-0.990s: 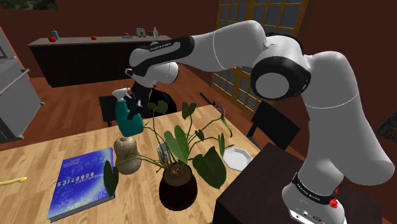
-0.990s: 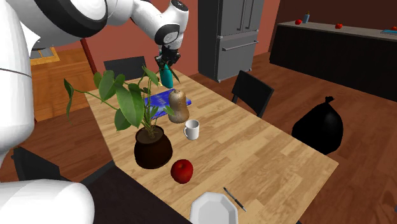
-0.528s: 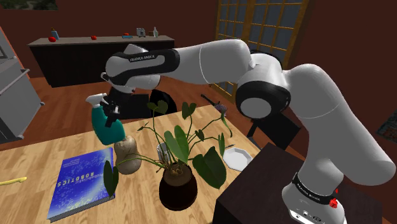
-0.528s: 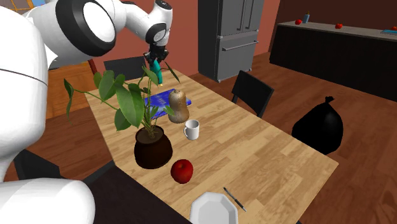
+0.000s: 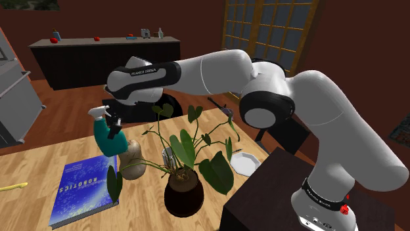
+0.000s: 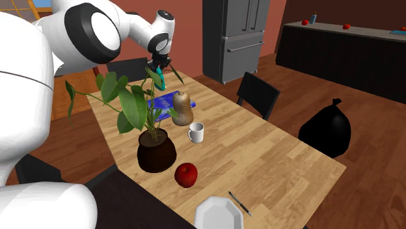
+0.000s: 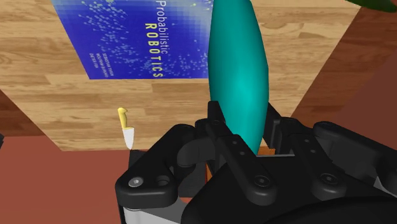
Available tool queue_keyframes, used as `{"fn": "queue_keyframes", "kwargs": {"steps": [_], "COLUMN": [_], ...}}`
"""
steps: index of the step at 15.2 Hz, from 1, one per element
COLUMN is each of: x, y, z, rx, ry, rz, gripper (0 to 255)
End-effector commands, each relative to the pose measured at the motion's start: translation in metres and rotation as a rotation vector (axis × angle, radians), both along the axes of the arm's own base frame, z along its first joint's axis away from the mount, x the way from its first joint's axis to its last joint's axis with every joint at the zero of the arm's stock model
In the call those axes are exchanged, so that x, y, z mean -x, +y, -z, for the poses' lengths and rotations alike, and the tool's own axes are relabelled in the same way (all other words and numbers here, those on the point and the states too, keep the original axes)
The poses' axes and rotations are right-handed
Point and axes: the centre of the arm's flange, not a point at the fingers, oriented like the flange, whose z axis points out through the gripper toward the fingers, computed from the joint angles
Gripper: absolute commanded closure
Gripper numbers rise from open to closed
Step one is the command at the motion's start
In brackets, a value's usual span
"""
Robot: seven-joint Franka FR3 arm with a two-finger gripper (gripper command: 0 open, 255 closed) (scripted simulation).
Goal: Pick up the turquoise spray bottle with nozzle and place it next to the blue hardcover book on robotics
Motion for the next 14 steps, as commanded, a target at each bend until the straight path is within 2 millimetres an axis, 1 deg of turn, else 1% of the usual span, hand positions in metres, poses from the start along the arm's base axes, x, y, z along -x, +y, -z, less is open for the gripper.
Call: {"fn": "queue_keyframes", "kwargs": {"steps": [1, 14], "x": [-0.001, -0.001], "y": [0.000, 0.000], "z": [0.011, 0.079], "rx": [0.000, 0.000], "ry": [-0.001, -0.001], "rz": [0.000, 0.000], "gripper": [255, 255]}}
